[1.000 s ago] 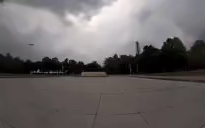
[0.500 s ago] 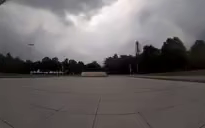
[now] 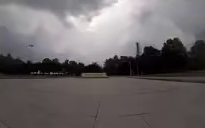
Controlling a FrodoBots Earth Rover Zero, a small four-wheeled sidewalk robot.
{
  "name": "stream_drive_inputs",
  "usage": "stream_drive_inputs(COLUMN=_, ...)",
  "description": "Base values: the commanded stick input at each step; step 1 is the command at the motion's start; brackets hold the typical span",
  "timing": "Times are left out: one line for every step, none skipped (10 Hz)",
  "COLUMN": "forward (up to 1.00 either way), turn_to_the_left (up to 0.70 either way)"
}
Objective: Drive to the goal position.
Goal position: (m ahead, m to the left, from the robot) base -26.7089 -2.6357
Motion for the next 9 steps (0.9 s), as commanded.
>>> stream_drive_inputs(forward=0.0, turn_to_the_left=0.0)
stream_drive_inputs(forward=0.0, turn_to_the_left=0.0)
stream_drive_inputs(forward=0.0, turn_to_the_left=0.0)
stream_drive_inputs(forward=0.0, turn_to_the_left=0.0)
stream_drive_inputs(forward=0.0, turn_to_the_left=0.0)
stream_drive_inputs(forward=0.15, turn_to_the_left=0.0)
stream_drive_inputs(forward=0.53, turn_to_the_left=0.0)
stream_drive_inputs(forward=0.7, turn_to_the_left=0.0)
stream_drive_inputs(forward=0.7, turn_to_the_left=0.0)
